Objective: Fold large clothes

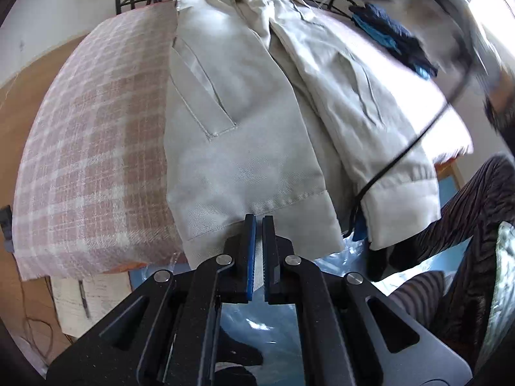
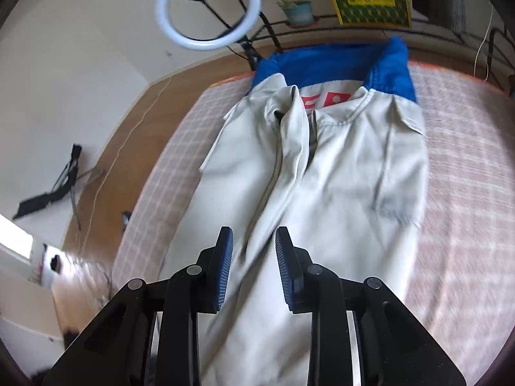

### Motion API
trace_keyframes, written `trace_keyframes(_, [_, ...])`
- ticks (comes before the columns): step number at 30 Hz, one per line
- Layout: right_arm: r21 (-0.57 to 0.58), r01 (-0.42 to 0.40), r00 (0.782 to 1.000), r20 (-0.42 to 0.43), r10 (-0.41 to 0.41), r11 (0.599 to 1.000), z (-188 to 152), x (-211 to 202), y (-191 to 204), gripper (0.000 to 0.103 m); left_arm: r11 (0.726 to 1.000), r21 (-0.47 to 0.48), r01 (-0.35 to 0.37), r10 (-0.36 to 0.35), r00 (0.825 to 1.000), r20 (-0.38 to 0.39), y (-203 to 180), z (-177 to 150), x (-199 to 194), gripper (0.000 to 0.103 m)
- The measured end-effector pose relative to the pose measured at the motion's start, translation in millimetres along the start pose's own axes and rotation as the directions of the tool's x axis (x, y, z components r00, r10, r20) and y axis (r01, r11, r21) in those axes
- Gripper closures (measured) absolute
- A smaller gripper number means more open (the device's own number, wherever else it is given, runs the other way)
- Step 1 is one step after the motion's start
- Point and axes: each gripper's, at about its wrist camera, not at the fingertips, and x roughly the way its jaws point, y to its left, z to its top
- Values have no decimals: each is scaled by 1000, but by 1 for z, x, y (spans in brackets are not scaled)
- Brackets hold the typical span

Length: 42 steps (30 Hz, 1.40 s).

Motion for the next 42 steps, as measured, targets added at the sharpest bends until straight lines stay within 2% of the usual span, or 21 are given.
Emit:
trace_keyframes(3, [-52, 26, 999, 29, -25, 998, -46, -42, 11, 69, 997, -71, 34, -28, 996, 88, 16, 9, -28, 103])
trace_keyframes(5, [-79, 77, 996, 44, -74, 994, -74, -61, 17, 60, 993, -106, 42, -28, 992, 125, 28, 12, -41, 88])
trace_keyframes(6, [-88, 98, 995, 46, -94, 991, -92, -70, 17, 54, 993, -118, 20, -4, 991, 136, 33, 13, -44, 82])
trace_keyframes(8, [-93, 152, 988, 27, -150, 984, -118, -74, 16, 52, 990, -140, -4, 21, 993, 119, 44, 17, -38, 65])
trace_keyframes(11, [-52, 212, 977, -28, -214, 976, -154, -68, 2, 52, 978, -209, -12, 23, 998, 55, 58, 15, -23, 63])
trace_keyframes(14, [-6, 215, 972, -92, -214, 977, -180, -59, -10, 52, 971, -241, -14, 27, 998, 51, 57, 12, -22, 64])
trace_keyframes(19, [-39, 259, 950, -168, -262, 965, -203, -37, -10, 52, 981, -192, 40, -14, 991, 134, 20, 10, -42, 63])
trace_keyframes(21, [-29, 245, 949, -196, -246, 969, -210, -32, -10, 52, 983, -175, 56, -34, 991, 127, 6, 9, -39, 64])
trace_keyframes(23, [1, 214, 953, -222, -208, 977, -215, -28, -11, 52, 986, -164, 37, -19, 994, 111, -1, 8, -33, 64])
trace_keyframes(25, [-7, 189, 951, -248, -185, 982, -220, -21, -9, 53, 989, -146, 16, -1, 995, 103, -5, 8, -29, 64])
trace_keyframes(26, [-23, 187, 950, -251, -187, 982, -221, -17, -7, 63, 990, -142, 14, 1, 995, 100, -7, 8, -28, 63])
trace_keyframes(27, [-36, 184, 949, -252, -187, 982, -221, -14, -5, 87, 990, -141, 0, 15, 995, 104, -7, 8, -28, 64])
trace_keyframes(29, [-40, 156, 956, -245, -161, 987, -219, -10, -2, 92, 990, -140, -16, 32, 993, 110, -10, 7, -31, 64])
trace_keyframes(31, [-38, 146, 963, -225, -151, 989, -216, -15, -1, 94, 990, -134, -34, 50, 992, 118, -11, 8, -33, 64])
trace_keyframes(34, [13, 128, 982, -145, -124, 992, -226, -59, -10, 95, 992, -123, -34, 50, 990, 132, -15, 8, -35, 64])
trace_keyframes(36, [46, 134, 985, -114, -128, 990, -230, -72, -22, 95, 994, -102, -38, 53, 988, 143, -22, 8, -37, 64])
trace_keyframes(40, [16, 160, 973, -169, -155, 987, -245, -46, -25, 95, 998, -25, -63, 66, 991, 121, -41, 9, -26, 63])
trace_keyframes(42, [-33, 176, 967, -180, -179, 984, -246, -39, -18, 92, 999, -22, -33, 35, 994, 100, -48, 7, -18, 63])
